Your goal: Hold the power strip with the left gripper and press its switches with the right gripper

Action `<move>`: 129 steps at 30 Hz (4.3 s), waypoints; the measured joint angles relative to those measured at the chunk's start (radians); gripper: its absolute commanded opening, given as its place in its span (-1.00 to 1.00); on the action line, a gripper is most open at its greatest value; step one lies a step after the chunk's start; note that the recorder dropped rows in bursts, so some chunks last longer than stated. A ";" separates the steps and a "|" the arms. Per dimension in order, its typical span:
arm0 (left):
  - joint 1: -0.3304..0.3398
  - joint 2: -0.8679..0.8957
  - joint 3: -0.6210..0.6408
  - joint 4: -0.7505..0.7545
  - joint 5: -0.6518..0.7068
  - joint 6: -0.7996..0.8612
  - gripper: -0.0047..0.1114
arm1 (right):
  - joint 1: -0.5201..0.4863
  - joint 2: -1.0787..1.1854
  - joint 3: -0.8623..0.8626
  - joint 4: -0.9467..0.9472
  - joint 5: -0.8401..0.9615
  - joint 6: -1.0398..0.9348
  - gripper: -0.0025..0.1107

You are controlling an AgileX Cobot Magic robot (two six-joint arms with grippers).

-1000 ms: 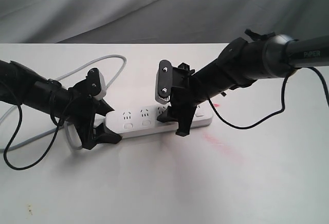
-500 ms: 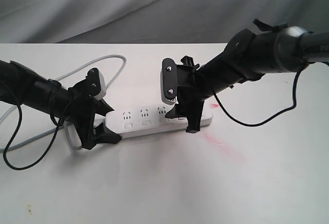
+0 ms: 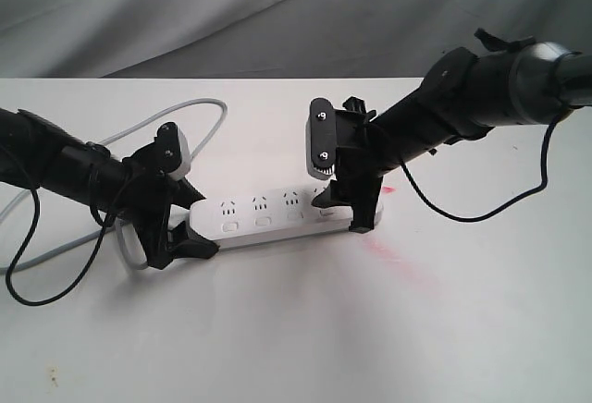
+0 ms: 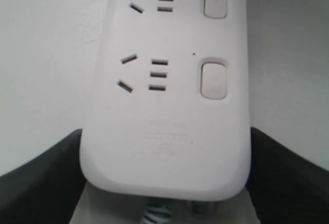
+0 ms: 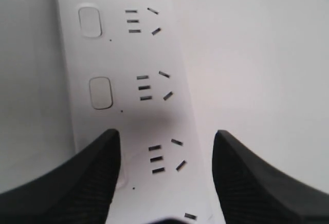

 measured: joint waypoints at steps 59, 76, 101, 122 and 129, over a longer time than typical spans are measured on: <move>0.000 0.000 0.000 0.002 0.000 0.000 -0.01 | -0.029 0.033 0.038 0.051 -0.019 0.027 -0.06; 0.000 0.000 0.000 0.004 0.000 0.000 -0.01 | -0.008 0.034 0.053 0.110 -0.046 0.019 -0.06; 0.000 0.000 0.000 0.004 0.004 0.000 -0.01 | -0.084 -0.100 0.128 -0.027 -0.077 0.055 -0.06; 0.000 0.000 0.000 0.004 0.004 0.001 -0.01 | -0.084 -0.055 0.133 0.042 -0.125 0.030 -0.06; 0.000 0.000 0.000 0.004 0.004 0.001 -0.01 | -0.086 -0.037 0.131 0.058 -0.123 0.030 -0.06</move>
